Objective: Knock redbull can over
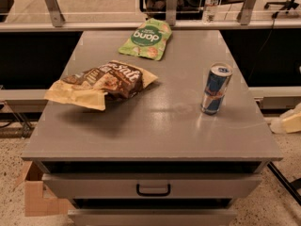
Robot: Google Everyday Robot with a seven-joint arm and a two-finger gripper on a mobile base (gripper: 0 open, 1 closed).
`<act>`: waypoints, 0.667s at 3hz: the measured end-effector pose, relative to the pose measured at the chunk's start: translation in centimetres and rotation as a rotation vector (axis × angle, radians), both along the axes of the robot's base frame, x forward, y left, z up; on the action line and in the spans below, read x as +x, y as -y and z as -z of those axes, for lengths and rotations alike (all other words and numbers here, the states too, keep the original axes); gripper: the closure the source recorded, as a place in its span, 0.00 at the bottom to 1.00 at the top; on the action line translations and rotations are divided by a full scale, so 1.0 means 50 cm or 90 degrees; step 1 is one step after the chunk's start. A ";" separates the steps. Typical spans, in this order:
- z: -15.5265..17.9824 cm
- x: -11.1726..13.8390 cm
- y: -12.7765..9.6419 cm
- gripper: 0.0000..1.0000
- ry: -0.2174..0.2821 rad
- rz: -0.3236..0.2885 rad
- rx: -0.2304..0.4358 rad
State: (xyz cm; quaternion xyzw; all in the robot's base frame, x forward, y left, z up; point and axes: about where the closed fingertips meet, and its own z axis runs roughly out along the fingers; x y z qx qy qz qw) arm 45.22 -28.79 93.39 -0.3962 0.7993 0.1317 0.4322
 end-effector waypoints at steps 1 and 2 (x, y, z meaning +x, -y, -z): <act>0.042 0.050 -0.082 0.00 0.086 -0.067 0.145; 0.067 0.084 -0.130 0.00 0.126 -0.087 0.206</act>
Offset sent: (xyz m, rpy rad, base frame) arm 0.0605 0.0861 -0.0495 0.4417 -0.2766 0.1662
